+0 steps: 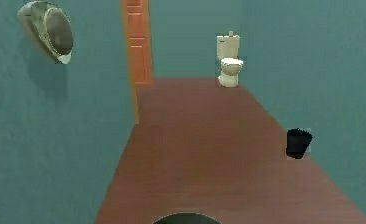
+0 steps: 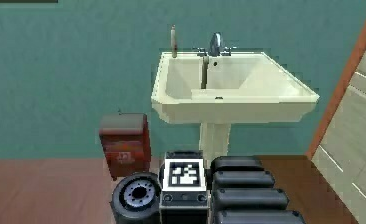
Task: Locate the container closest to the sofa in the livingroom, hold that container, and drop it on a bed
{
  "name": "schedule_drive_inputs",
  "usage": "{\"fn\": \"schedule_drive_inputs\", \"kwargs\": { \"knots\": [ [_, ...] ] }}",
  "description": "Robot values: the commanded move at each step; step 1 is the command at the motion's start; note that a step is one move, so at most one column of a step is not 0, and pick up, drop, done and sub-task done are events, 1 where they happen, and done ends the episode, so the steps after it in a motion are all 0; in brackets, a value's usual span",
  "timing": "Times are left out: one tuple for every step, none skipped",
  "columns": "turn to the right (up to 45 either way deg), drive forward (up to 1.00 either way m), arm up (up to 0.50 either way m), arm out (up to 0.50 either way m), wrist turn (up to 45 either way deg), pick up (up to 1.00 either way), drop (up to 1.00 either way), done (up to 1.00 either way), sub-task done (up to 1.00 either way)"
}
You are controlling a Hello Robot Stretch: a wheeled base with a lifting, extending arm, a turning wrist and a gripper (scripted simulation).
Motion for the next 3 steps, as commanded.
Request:
{"fn": "schedule_drive_inputs", "kwargs": {
  "knots": [
    [0.0, 1.00, 0.00, 0.00, 0.0, 0.00, 0.00, 0.00, 0.00],
    [0.0, 1.00, 0.00, 0.00, 0.0, 0.00, 0.00, 0.00, 0.00],
    [-3.0, 0.00, 0.00, 0.00, 0.0, 0.00, 0.00, 0.00, 0.00]
  ]
}}
